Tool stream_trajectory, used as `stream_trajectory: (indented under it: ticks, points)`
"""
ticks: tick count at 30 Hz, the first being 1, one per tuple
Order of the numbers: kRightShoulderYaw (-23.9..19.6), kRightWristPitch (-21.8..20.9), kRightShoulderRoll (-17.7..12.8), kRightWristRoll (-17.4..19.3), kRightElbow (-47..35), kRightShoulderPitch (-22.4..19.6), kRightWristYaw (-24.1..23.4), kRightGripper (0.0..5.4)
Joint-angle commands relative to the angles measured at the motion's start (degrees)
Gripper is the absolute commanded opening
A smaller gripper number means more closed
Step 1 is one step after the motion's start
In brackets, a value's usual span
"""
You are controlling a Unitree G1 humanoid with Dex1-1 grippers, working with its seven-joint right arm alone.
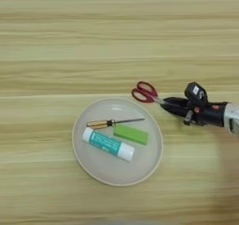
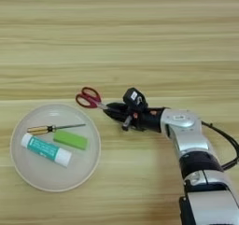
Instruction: Move the objects on the table
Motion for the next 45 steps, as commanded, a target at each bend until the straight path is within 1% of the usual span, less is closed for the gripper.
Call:
stream_trajectory:
  ticks: [1, 8, 18, 22, 25, 28, 36, 41, 45]
  points:
    - [-1.34, 1.98, -2.39, 1.43, -7.05, -1.18, -0.65, 0.69]
    - [-2.14, 4.91, -2.3, 2.47, -13.1, 0.39, -0.22, 0.69]
    - [-3.72, 6.56, -1.82, 3.38, -15.99, 0.32, -1.38, 0.69]
    - [-4.56, 7.55, -1.71, 5.07, -19.44, 0.82, -1.19, 0.69]
    - [-4.56, 8.82, -2.1, 6.27, -24.87, 2.47, -0.85, 0.69]
    - [-4.44, 11.02, -2.39, 7.58, -30.77, 4.4, -0.55, 0.69]
    - [-3.7, 15.4, -3.03, 9.16, -42.54, 8.95, 0.07, 0.69]
    - [-2.61, 16.98, -2.83, 9.2, -46.03, 11.19, 0.25, 0.69]
    - [0.11, 17.28, -1.49, 7.92, -46.6, 13.16, 0.03, 0.69]
